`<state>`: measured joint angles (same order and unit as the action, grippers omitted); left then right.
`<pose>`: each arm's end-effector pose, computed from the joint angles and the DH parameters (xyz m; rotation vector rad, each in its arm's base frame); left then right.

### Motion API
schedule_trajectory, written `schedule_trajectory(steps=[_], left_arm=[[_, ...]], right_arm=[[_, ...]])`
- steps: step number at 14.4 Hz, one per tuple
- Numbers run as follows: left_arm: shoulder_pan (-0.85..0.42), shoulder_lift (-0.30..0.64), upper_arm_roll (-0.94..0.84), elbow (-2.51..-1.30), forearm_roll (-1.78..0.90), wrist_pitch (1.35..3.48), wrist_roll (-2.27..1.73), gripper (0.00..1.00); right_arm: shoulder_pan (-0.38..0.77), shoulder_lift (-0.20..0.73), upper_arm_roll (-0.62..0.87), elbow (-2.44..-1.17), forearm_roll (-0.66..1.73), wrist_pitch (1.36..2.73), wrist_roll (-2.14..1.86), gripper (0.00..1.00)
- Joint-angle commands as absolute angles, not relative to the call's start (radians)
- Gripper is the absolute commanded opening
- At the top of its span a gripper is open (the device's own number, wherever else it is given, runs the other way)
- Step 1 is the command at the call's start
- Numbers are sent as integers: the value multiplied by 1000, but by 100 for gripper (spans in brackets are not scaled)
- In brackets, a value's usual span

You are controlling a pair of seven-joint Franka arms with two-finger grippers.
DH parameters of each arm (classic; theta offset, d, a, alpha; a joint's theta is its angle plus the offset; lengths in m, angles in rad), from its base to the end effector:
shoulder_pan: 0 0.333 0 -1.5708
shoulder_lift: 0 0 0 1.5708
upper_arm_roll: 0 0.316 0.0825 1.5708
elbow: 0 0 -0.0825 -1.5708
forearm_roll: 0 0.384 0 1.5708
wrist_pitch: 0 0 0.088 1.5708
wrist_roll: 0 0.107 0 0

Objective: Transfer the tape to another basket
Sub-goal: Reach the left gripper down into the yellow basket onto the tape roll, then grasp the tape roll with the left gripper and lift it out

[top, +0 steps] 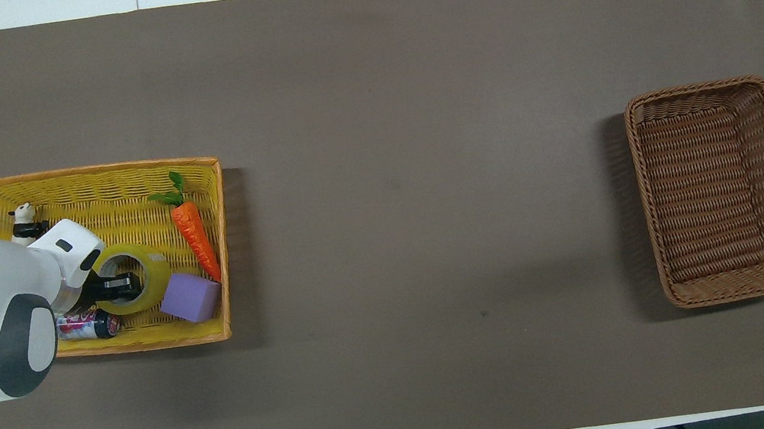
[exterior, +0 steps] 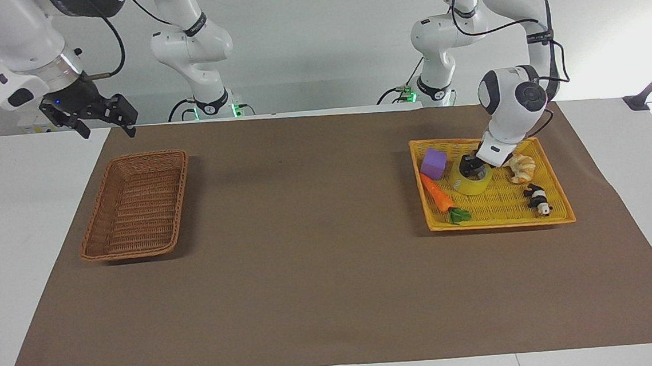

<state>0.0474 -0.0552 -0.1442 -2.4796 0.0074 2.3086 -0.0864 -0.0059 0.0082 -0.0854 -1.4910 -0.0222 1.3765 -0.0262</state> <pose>0.4525 -0.0434 0.3012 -3.1127 0.0234 0.1787 0.5340 -0.0514 0.6412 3.1183 -0.1062 -0.1934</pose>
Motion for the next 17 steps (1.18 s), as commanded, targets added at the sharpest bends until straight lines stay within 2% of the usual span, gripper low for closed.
schedule_trajectory(steps=[1, 2, 5, 10, 14, 17], left_arm=[[40, -34, -137, -2500, 25, 2336, -107, 10], [40, -31, -137, -2491, 25, 2333, -107, 1], [37, -17, -137, -2409, 25, 2262, -107, 0], [5, -8, -140, -2082, -41, 1922, -226, 0], [-222, -14, -141, -2068, -81, 1922, -490, 0], [-336, -14, -140, -2059, -242, 1963, -569, 1]], right_arm=[[-14, -11, -81, -1511, -8, 1373, -48, 99], [-14, -11, -81, -1511, -9, 1373, -48, 99], [-14, -11, -81, -1511, -8, 1373, -48, 99], [-14, -11, -81, -1511, -8, 1373, -48, 99], [-14, -11, -81, -1511, -8, 1373, -46, 99], [27, -11, -68, -1512, 6, 1373, -87, 99]])
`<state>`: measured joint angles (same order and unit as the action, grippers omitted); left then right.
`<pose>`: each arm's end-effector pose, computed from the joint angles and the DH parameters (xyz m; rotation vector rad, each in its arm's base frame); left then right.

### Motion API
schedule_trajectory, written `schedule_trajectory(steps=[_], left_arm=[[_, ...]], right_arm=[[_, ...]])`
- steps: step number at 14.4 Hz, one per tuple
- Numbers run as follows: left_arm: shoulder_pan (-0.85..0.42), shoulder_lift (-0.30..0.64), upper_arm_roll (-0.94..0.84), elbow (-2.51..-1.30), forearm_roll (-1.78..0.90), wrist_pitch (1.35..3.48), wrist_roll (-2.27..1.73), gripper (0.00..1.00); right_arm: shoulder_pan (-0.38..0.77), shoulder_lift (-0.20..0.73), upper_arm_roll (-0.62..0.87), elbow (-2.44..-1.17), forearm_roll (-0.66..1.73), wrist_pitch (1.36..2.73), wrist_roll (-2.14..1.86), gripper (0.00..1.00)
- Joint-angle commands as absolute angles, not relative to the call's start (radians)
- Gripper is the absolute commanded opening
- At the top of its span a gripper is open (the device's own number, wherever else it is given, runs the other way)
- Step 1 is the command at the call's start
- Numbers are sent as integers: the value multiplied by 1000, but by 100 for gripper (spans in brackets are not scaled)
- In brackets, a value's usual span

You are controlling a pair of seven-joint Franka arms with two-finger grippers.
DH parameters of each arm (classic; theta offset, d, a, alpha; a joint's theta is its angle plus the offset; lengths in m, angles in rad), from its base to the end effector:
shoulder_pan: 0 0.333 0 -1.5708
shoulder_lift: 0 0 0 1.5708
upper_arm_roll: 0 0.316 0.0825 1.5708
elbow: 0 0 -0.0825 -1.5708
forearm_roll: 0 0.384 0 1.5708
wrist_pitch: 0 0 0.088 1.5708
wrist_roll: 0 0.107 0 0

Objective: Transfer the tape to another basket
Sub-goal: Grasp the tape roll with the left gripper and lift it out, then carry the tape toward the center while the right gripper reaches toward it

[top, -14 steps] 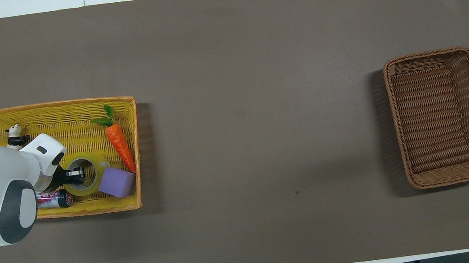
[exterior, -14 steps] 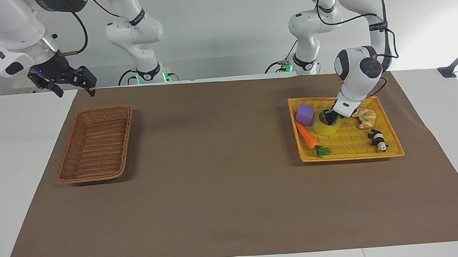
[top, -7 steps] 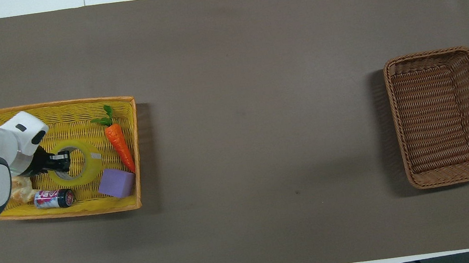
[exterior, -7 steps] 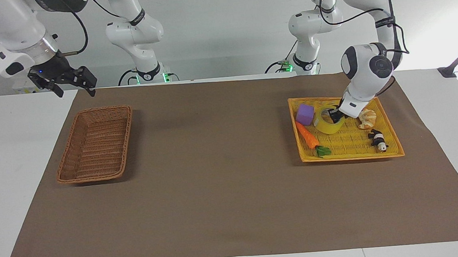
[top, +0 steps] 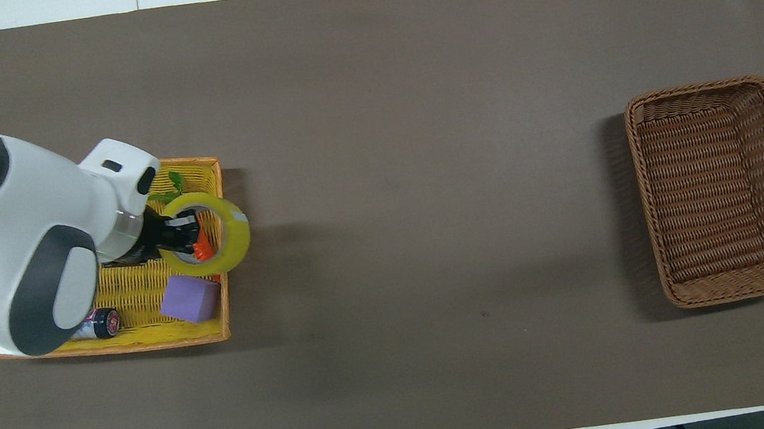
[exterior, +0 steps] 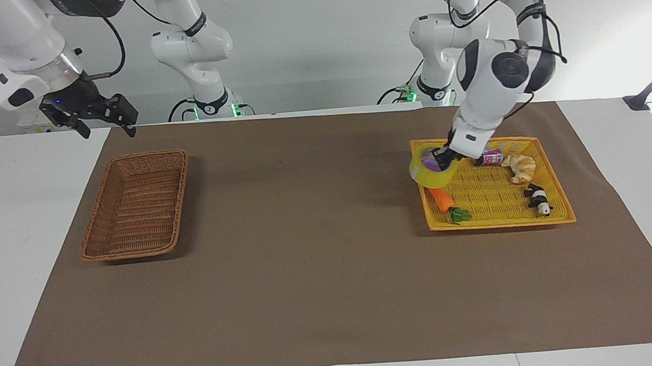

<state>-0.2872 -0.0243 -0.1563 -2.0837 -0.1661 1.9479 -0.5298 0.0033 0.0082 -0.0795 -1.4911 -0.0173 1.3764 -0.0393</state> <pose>0.4726 -0.2371 0.4280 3.0438 0.2386 -0.2560 0.5347 -0.0427 0.6411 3.1243 -0.0613 -0.1935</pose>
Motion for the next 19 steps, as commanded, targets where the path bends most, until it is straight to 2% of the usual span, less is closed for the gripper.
schedule_trajectory(steps=[1, 3, 6, 8, 13, 16, 19], left_arm=[[-337, -11, -140, -2051, -324, 1977, -569, 0], [-383, -5, -143, -2030, -451, 2008, -569, 0], [-506, -3, -141, -2011, -463, 2045, -626, 0], [-517, -5, -143, -2020, -462, 2042, -629, 0], [-517, -5, -143, -2022, -463, 2043, -649, 0], [-517, -8, -143, -2028, -463, 2046, -649, 0], [-515, -9, -141, -2032, -463, 2046, -649, 0]], right_arm=[[31, -11, -67, -1516, 58, 1376, -145, 99], [15, -43, -72, -1595, 263, 1446, -178, 99], [15, -116, -72, -1802, 516, 1578, -173, 99], [26, -129, -66, -1874, 644, 1684, -201, 99], [138, -100, -66, -2020, 993, 1846, -285, 99], [191, -16, -64, -2068, 1156, 1859, -362, 99], [239, 5, -64, -2144, 1250, 1894, -367, 99]])
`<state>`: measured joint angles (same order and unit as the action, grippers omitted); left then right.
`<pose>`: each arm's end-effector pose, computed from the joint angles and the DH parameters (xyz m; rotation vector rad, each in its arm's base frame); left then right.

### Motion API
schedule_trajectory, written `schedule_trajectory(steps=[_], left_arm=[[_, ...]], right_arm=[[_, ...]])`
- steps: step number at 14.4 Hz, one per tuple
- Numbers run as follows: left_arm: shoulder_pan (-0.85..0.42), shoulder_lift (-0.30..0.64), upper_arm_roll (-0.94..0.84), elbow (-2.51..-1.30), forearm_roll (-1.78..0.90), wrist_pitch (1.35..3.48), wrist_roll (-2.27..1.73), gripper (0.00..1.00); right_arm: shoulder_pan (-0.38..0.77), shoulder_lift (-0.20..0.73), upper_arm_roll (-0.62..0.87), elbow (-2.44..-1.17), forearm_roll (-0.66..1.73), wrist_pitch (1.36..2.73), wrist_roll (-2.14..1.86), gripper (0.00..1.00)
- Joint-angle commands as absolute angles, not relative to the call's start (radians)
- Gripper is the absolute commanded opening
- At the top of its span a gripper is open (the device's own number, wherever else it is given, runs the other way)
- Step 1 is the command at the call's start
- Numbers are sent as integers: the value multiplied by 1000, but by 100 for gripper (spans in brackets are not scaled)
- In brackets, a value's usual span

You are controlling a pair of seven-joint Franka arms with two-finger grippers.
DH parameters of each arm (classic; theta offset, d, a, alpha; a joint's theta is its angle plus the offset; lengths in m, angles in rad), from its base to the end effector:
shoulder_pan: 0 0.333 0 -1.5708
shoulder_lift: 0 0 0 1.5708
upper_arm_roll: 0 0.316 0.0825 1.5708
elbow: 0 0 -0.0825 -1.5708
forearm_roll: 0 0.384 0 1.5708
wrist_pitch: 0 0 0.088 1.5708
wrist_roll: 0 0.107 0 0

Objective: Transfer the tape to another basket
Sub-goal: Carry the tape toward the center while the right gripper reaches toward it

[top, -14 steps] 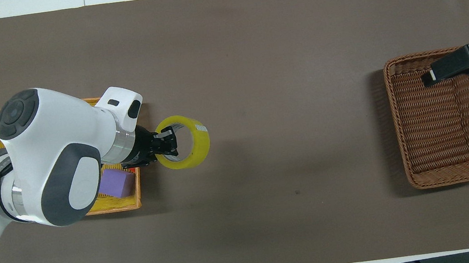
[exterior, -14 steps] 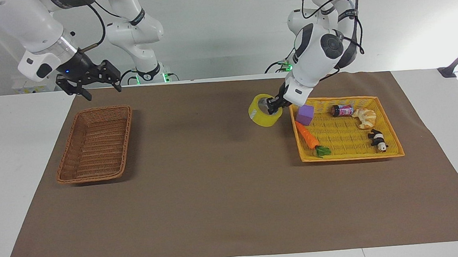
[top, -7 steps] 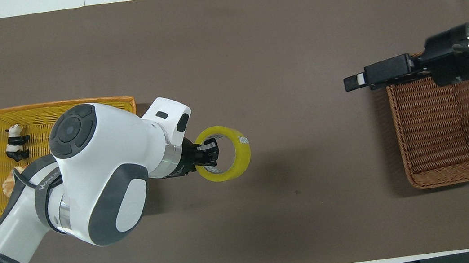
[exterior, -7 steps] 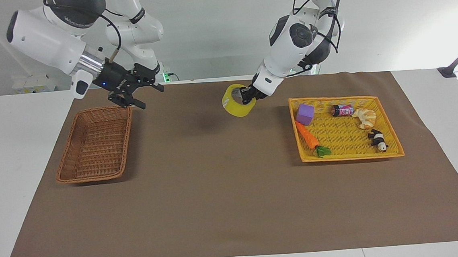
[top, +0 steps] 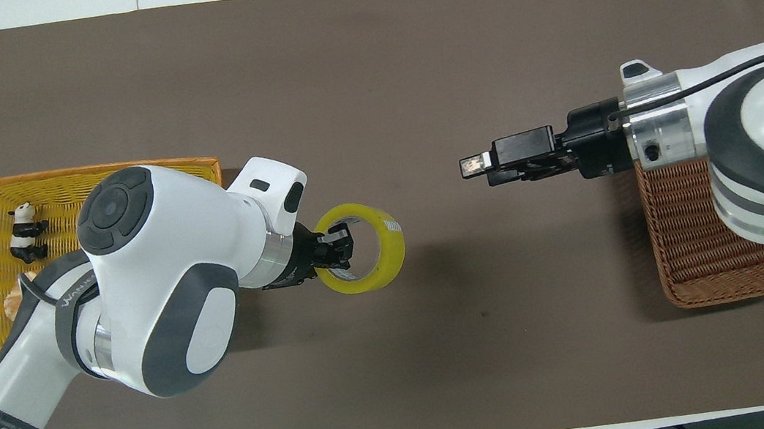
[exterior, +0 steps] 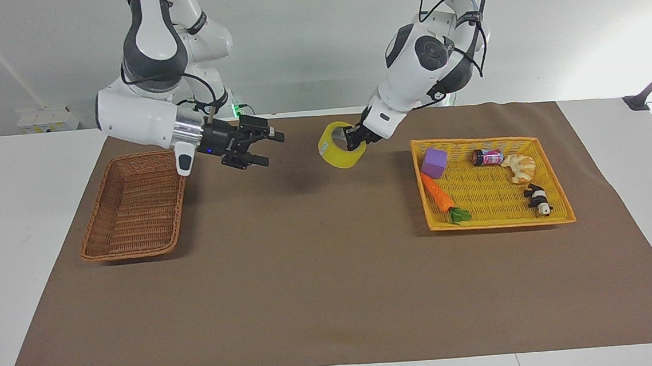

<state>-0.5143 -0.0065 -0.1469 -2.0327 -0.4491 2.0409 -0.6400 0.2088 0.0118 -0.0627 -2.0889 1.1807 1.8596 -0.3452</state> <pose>0.4220 -0.3591 0.4539 2.7845 0.2541 -0.3272 0.5272 0.1501 0.4416 -2.0495 0.0344 0.1166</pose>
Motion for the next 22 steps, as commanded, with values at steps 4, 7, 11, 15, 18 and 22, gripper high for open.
schedule_trajectory(steps=[4, 7, 11, 15, 18, 22], left_arm=[[-517, -15, -141, -2049, -462, 2048, -647, 0], [-517, -18, -141, -2054, -460, 2046, -649, 0], [-517, -18, -143, -2056, -460, 2046, -647, 0], [-517, -20, -141, -2066, -460, 2057, -644, 0], [-518, -20, -141, -2066, -460, 2056, -644, 0], [-518, -20, -143, -2065, -459, 2056, -644, 0]], right_arm=[[380, 3, -64, -2186, 1351, 2018, -325, 99], [413, -3, -64, -2204, 1362, 2045, -318, 99], [442, -11, -64, -2230, 1382, 2052, -316, 99], [443, -14, -64, -2233, 1381, 2056, -325, 98], [443, -14, -64, -2232, 1381, 2054, -345, 76], [449, -15, -64, -2233, 1378, 2051, -350, 11]])
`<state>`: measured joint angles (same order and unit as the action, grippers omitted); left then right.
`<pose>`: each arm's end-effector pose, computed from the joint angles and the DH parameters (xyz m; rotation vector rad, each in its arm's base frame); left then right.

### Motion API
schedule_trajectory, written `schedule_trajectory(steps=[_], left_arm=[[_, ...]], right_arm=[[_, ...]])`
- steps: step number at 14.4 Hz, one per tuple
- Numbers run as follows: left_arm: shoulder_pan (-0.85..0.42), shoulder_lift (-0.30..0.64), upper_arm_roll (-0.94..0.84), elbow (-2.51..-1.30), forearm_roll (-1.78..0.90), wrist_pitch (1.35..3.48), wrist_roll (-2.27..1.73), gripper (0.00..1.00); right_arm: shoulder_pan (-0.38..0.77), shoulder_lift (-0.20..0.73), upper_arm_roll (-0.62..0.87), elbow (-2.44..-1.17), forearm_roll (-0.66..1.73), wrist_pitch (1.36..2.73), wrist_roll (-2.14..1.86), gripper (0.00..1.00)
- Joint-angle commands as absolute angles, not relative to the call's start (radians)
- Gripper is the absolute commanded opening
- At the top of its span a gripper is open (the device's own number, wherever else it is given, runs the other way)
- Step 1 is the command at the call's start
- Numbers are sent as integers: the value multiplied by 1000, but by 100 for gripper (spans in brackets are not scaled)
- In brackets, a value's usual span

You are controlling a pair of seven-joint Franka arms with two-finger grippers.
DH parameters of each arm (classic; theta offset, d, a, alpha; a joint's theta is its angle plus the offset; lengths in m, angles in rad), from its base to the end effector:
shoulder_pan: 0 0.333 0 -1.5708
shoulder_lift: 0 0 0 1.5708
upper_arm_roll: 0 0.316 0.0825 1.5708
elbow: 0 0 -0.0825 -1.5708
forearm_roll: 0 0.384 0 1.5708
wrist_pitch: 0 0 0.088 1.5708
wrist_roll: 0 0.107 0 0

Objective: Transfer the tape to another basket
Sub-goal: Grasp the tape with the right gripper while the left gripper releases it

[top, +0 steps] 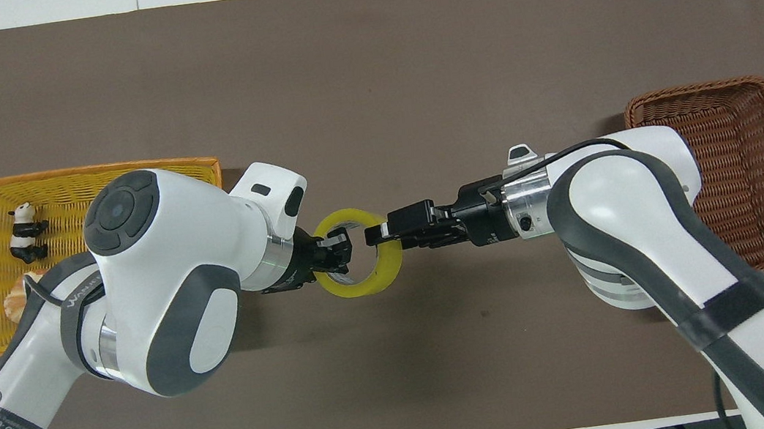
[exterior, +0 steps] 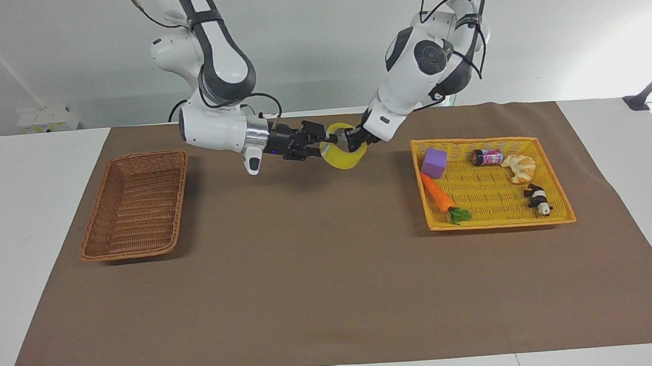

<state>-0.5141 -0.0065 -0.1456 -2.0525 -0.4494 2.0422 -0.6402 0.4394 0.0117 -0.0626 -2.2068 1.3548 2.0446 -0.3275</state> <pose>0.4196 -0.3560 0.4447 2.7937 0.2636 -0.3469 0.4790 0.2474 0.3960 -2.0155 0.1077 0.1925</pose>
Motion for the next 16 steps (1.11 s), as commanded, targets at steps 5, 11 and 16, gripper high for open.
schedule_trajectory(steps=[5, 11, 16], left_arm=[[-523, -20, -143, -2056, -453, 2043, -650, 29], [-468, -95, -132, -1902, -353, 1751, -683, 99], [-232, -143, -130, -1917, -229, 1632, -447, 99]], right_arm=[[448, -12, -66, -2227, 1336, 2042, -353, 0], [352, -12, -69, -2221, 1203, 1993, -386, 0], [-57, -2, -71, -2156, 976, 1708, -488, 0]])
